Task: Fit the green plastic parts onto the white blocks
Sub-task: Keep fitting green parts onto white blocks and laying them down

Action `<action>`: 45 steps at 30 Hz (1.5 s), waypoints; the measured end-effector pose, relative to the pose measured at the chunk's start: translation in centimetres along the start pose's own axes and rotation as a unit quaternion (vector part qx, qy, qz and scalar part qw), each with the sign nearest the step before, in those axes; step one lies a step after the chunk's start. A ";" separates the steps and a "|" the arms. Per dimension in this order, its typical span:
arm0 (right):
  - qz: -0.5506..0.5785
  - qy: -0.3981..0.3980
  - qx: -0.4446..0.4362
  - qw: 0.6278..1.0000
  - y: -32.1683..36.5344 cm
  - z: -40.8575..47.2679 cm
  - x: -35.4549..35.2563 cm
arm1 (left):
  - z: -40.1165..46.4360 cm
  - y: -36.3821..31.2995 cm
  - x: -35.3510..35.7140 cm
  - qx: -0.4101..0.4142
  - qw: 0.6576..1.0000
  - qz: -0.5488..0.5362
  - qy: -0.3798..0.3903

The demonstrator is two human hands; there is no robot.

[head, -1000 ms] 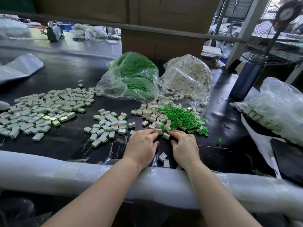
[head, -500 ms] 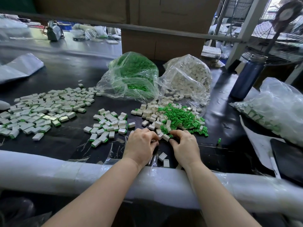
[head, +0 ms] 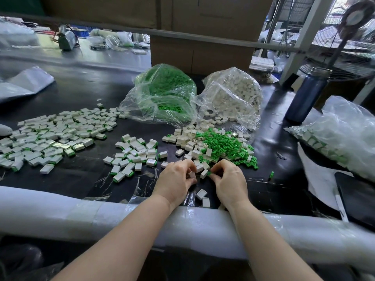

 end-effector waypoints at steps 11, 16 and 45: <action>0.143 -0.015 -0.053 0.988 0.6 -0.5 -0.7 | 0.2 0.7 -0.6 -0.051 0.978 -0.202 -0.022; 0.258 0.040 -0.068 0.963 1.4 -0.6 -0.4 | 0.3 1.3 -0.3 -0.083 0.940 -0.331 0.005; 0.319 0.114 -0.042 0.940 1.4 -0.9 0.2 | -0.1 0.2 0.4 -0.054 0.942 -0.318 0.094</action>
Point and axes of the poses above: each hand's wrist, its own z-axis towards the middle knuckle, its own x-axis out of the palm, y = z × x, the point moved 6 cm from there along z, towards the middle knuckle, and after that the axes turned 1 degree about -x, right-handed, at the moved point
